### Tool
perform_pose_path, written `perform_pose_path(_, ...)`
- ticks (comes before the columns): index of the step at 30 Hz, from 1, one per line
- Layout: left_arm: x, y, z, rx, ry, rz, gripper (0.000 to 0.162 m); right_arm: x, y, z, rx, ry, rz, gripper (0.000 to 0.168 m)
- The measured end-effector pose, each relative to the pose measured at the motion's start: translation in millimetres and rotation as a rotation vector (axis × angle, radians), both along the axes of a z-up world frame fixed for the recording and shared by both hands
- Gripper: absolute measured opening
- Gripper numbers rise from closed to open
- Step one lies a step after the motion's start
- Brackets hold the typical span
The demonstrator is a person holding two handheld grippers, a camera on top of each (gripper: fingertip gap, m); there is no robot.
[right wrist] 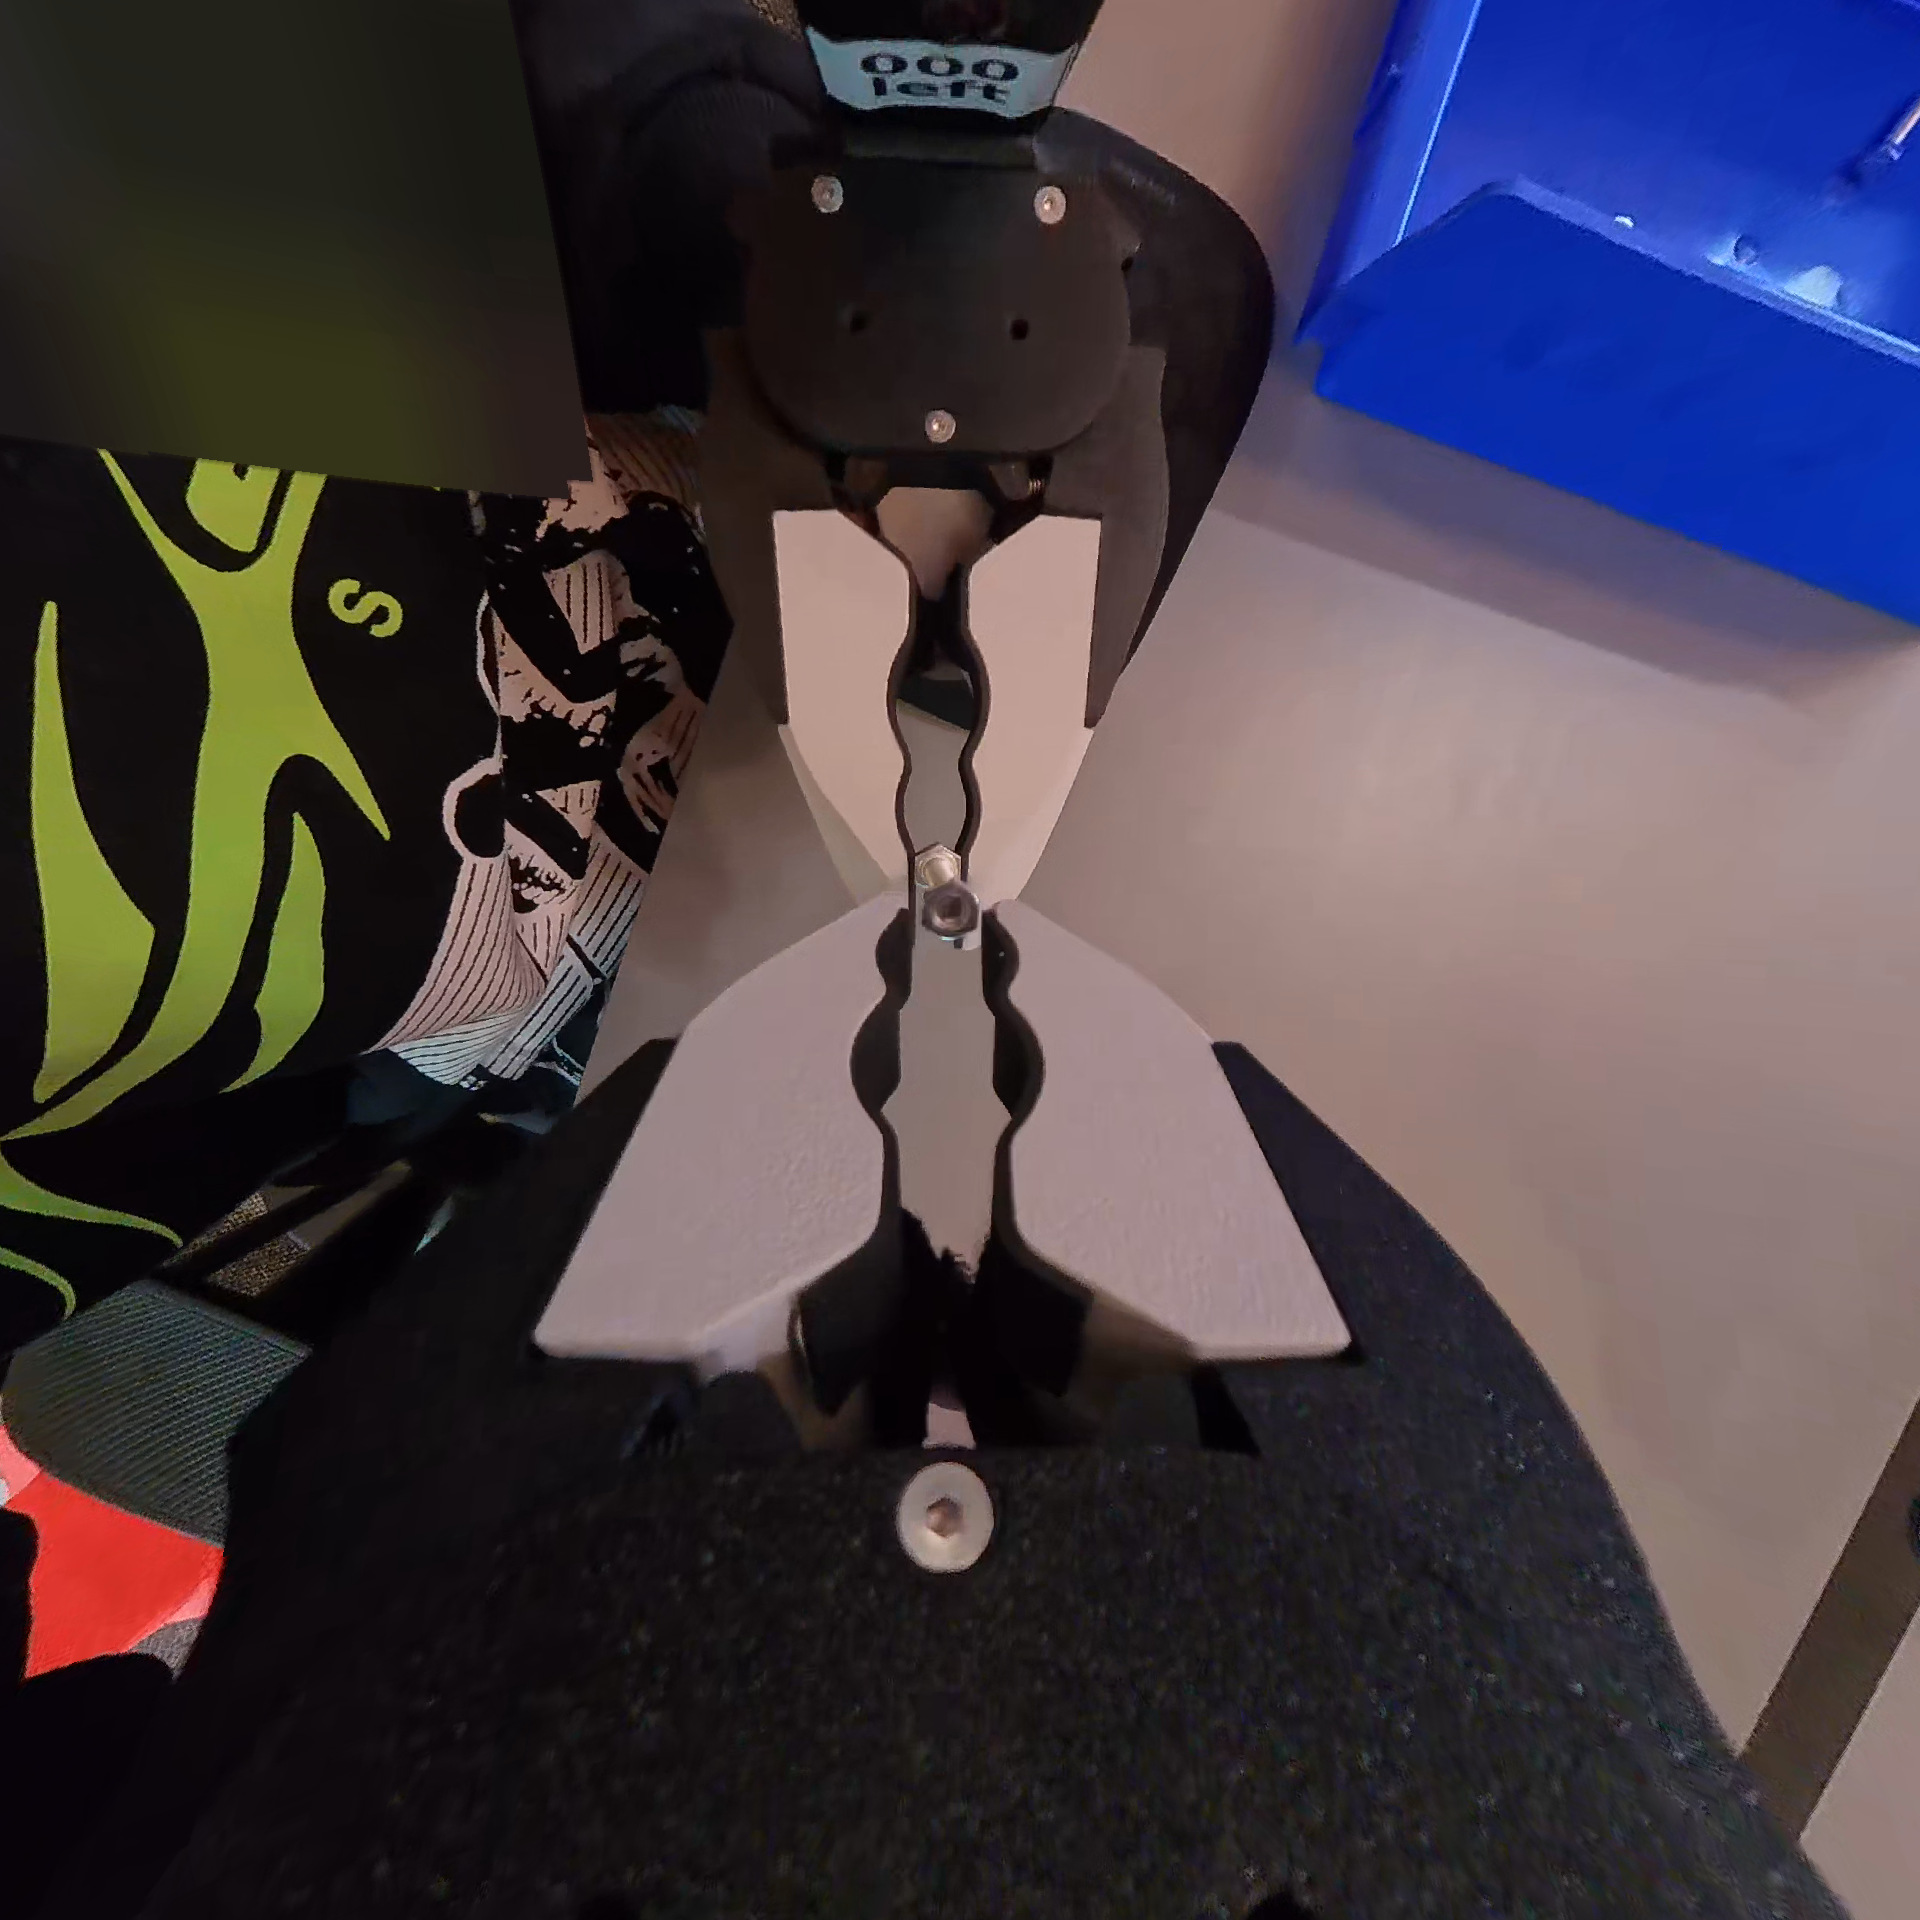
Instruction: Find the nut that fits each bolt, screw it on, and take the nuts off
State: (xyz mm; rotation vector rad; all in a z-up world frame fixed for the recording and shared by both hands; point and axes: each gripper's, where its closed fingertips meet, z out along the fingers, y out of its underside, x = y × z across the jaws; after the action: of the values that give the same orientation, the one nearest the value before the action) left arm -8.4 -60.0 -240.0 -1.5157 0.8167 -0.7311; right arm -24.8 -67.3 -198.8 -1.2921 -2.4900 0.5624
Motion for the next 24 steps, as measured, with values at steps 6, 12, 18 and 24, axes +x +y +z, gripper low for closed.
perform_pose_path(6, -1.4, -0.4, 2.0, 0.008, -0.015, -0.003, 0.01, -0.5, 0.1, 0.5, -0.012, 0.011, -0.009, 0.026)
perform_pose_path(12, -9.4, 5.8, 6.6, 0.0, -0.057, 0.037, 0.01, -20.7, -2.3, 6.0, -0.234, 0.34, -0.213, 0.06)
perform_pose_path(18, -15.1, 10.8, 8.0, -0.036, -0.105, 0.057, 0.01, -28.8, 16.9, 20.8, -0.404, 0.832, -0.483, 0.053)
perform_pose_path(24, -14.5, 13.1, 6.9, -0.047, -0.097, 0.059, 0.01, -27.9, 3.0, 18.3, -0.489, 0.958, -0.497, 0.057)
